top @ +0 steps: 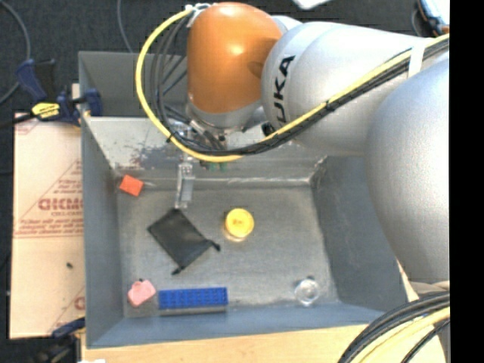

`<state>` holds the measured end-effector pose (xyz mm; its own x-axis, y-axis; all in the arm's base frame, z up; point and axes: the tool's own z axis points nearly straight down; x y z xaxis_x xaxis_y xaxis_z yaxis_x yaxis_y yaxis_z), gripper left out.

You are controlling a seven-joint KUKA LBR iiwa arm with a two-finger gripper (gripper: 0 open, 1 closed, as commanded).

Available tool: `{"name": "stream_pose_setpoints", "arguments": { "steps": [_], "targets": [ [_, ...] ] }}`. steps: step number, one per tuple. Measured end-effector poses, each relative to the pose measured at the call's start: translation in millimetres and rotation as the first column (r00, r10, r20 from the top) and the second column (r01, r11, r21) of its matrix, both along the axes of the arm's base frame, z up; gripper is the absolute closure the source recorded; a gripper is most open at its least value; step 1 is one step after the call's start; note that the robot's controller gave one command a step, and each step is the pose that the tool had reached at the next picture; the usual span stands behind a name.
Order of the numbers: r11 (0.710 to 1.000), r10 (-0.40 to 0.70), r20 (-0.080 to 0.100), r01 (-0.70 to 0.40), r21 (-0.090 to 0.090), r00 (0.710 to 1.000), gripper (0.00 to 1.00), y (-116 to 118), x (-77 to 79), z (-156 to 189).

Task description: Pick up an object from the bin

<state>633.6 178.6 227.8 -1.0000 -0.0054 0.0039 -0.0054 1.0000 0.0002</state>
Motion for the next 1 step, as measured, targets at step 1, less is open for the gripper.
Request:
{"name": "stream_pose_setpoints", "arguments": {
  "steps": [1],
  "targets": [
    [1.0,-0.004,0.008,0.004,0.001,1.0,0.0,-1.3,1.3,5.6]
  ]
}}
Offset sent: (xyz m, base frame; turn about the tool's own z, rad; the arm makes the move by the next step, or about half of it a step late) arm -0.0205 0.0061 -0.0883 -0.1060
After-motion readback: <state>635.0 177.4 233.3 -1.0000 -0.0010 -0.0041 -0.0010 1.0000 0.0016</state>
